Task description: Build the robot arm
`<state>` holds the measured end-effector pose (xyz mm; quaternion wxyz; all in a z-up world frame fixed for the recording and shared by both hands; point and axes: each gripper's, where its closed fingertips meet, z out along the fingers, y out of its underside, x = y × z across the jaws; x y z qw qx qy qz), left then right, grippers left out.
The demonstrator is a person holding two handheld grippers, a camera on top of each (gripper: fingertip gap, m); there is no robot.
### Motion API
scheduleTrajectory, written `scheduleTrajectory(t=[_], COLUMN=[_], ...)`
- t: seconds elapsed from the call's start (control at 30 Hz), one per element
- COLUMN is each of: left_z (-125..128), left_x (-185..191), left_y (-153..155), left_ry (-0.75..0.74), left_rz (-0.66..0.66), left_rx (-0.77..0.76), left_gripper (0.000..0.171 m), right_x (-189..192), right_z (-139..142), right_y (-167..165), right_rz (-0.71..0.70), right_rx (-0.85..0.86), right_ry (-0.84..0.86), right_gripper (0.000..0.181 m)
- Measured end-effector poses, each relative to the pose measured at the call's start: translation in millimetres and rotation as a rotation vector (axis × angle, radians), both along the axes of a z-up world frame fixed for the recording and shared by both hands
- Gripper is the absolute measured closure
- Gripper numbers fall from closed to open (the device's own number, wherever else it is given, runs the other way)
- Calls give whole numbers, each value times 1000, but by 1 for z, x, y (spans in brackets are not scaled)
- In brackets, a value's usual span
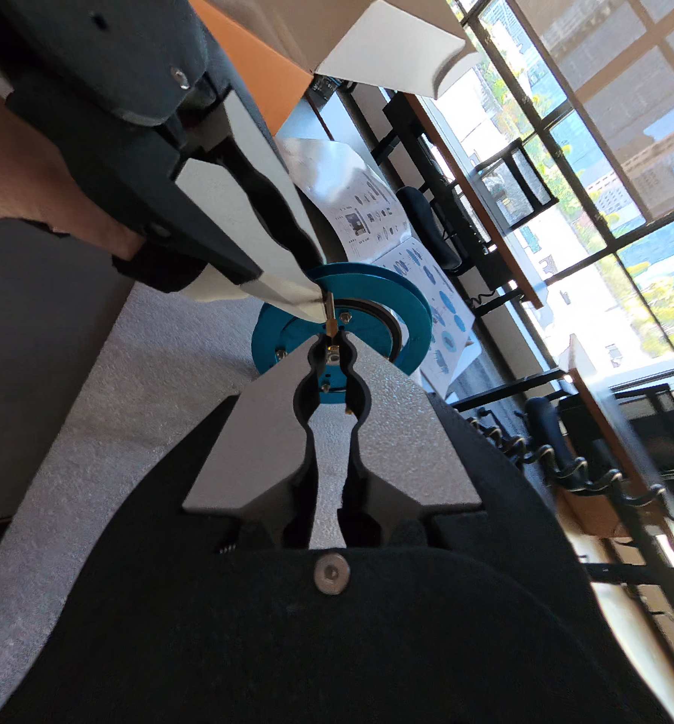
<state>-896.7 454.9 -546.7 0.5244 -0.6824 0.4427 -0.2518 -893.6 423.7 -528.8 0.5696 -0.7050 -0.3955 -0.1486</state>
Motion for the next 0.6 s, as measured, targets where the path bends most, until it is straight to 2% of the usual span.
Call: scheduleTrajectory(t=[0.3,0.37,0.43,0.6], left_z=[1,0,0,0], left_x=[2,2,1,1], left_y=[-1,0,0,0], left_ry=[-1,0,-3,3], left_rz=[18,19,18,22], left_rx=[2,-6,-12,-1], left_gripper=[155,156,156,156], right_x=[0,0,0,-1], right_z=[4,3,3,3], right_y=[-1,0,0,0], right_rz=[11,5,-9,-39], right_rx=[167,191,156,-20], right_ry=[-461,-508,-421,120], right_gripper=[177,177,178,178])
